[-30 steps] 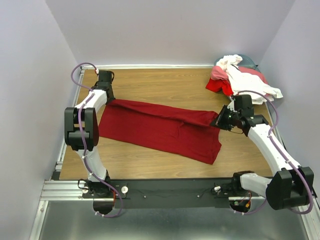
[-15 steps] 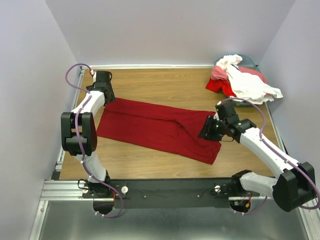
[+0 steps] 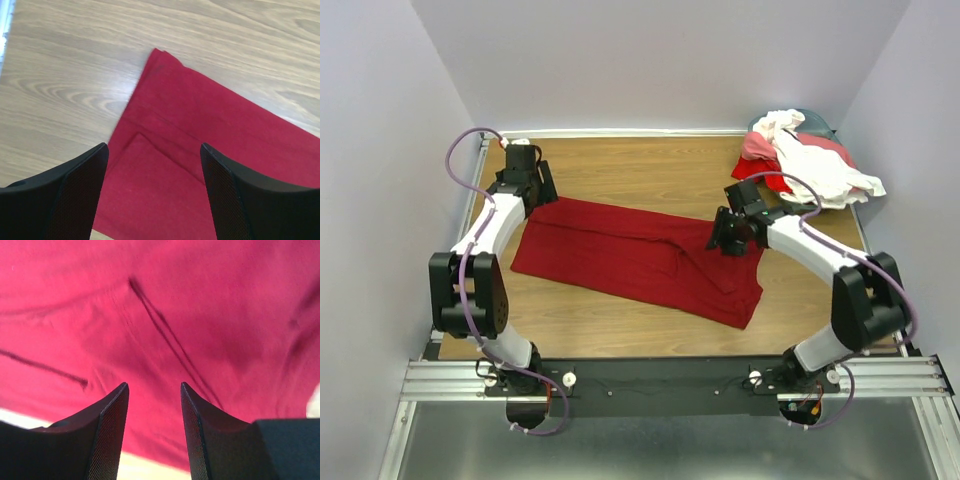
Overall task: Fold and stack the t-shirts
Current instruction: Fold the tshirt
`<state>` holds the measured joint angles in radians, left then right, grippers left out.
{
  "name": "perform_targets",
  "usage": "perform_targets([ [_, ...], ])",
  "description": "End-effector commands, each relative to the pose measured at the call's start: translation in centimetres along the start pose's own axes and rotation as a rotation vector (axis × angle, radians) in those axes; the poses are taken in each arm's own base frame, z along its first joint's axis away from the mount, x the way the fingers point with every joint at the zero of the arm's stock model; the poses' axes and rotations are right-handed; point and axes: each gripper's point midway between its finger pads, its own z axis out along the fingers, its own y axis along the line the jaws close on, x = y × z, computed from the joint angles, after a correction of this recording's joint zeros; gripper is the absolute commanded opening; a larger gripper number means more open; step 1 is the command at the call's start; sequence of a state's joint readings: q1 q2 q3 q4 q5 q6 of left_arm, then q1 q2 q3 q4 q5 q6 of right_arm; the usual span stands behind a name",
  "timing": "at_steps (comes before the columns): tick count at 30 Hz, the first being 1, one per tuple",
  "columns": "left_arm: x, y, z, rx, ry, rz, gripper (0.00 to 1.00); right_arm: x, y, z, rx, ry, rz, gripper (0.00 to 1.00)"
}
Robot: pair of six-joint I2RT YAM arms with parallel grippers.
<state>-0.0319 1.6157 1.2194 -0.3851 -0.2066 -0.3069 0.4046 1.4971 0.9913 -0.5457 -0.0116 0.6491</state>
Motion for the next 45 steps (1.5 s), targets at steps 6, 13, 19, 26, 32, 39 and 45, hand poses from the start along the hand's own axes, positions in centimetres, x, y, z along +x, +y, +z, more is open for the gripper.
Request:
perform_targets([
  [6, 0.5, -2.6, -3.0, 0.168, -0.048, -0.003, 0.82, -6.2, 4.4, 5.0, -0.073, -0.081, -0.103, 0.53],
  [13, 1.2, -2.0, -4.0, 0.161, -0.052, -0.006, 0.82, -6.4, 3.8, 7.8, -0.035, -0.051, -0.127, 0.54],
  [19, 1.7, -1.8, -3.9, 0.151, -0.039, -0.004, 0.82, -5.7, 3.1, 9.2, -0.011, -0.023, -0.13, 0.52],
  [26, 1.4, -1.5, -3.9, 0.135, -0.043, 0.001, 0.82, -5.2, 2.9, 8.9, -0.016, -0.013, -0.12, 0.3],
  [32, 1.6, -1.4, -3.8, 0.129, -0.039, 0.003, 0.82, -4.3, 2.8, 8.3, -0.033, 0.004, -0.119, 0.01],
  [39, 1.8, -1.2, -3.7, 0.121, -0.036, 0.006, 0.82, -4.4, 3.5, 6.1, -0.077, -0.02, -0.113, 0.0],
  [45, 2.2, -1.1, -3.6, 0.122, -0.031, 0.002, 0.82, -3.3, 4.6, 3.7, -0.142, -0.017, -0.086, 0.01],
])
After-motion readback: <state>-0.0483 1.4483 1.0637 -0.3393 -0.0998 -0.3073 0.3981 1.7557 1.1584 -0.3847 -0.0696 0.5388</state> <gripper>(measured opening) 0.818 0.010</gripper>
